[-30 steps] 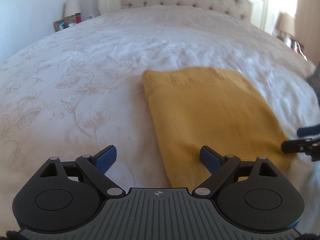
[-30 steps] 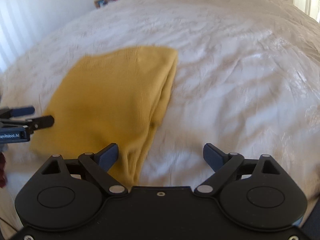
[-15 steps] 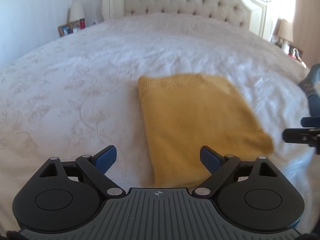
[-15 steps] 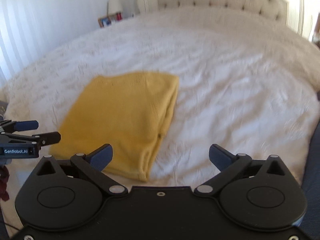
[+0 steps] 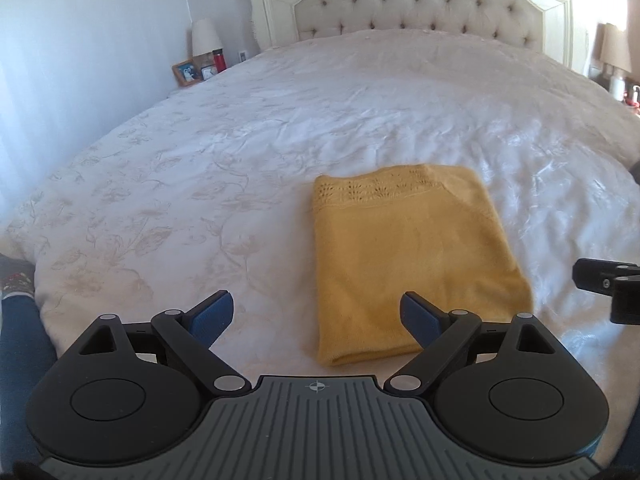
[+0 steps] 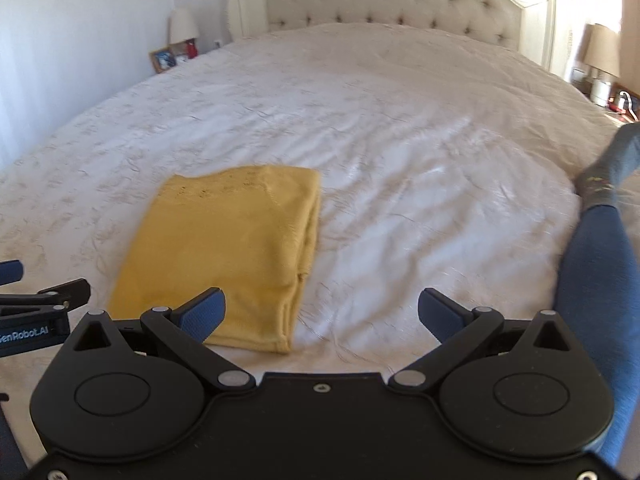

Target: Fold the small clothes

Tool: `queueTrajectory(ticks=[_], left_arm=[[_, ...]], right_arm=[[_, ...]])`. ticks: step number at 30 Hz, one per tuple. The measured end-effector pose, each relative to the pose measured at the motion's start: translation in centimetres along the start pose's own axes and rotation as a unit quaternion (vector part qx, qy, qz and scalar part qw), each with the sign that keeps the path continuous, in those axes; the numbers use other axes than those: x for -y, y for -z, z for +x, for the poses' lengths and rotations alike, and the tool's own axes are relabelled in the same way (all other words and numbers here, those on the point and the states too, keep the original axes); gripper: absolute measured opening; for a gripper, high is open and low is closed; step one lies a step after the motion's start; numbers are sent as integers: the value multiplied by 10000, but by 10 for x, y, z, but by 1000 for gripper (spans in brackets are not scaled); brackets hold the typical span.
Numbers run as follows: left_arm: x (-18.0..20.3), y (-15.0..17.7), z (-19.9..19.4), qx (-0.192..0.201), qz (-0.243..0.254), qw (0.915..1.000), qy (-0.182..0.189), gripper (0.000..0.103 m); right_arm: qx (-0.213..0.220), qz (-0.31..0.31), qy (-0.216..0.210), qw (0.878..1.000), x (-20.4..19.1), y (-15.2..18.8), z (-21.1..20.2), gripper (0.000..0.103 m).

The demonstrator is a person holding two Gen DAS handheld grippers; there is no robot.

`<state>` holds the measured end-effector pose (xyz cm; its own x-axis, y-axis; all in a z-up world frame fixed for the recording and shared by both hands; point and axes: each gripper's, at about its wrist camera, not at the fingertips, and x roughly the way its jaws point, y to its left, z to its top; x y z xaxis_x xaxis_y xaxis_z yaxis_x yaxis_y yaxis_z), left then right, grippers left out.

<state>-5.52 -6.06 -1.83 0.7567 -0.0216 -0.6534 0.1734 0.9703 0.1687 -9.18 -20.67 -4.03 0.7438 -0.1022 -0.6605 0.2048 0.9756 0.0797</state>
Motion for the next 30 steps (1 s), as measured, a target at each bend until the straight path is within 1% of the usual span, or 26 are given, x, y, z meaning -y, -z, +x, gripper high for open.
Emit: queueTrajectory(ticks=[2,4,6,10,15,20,30], left_arm=[[0,0,-1,-114,-89,9999,26,92],[0,1,-1,-319,-180,9993,5,91],[-1,3,0,-525,-217,9984,-6,91],[-1,8,0,-713,-195,9973,43,91],[-3,13,2,-928,-325,9951,140,91],[-4,17,5,-1040,-374,9938,147,91],[-5,19,7,-1124,-374,9928,184,91]], right_arm=[[-43,-28,-26,10000,-1,2,-2,102],[-89,-38,-55,9999,-2,3,-5,102],[-121,-25,6,9999,-3,4,-7,102],[-149,-77,-154,9997,-5,7,-11,102],[-155,57,-296,9994,-3,9,-13,102],[-170,132,-322,9992,-1,9,-12,102],[-227,-29,-443,9988,-12,11,-11,102]])
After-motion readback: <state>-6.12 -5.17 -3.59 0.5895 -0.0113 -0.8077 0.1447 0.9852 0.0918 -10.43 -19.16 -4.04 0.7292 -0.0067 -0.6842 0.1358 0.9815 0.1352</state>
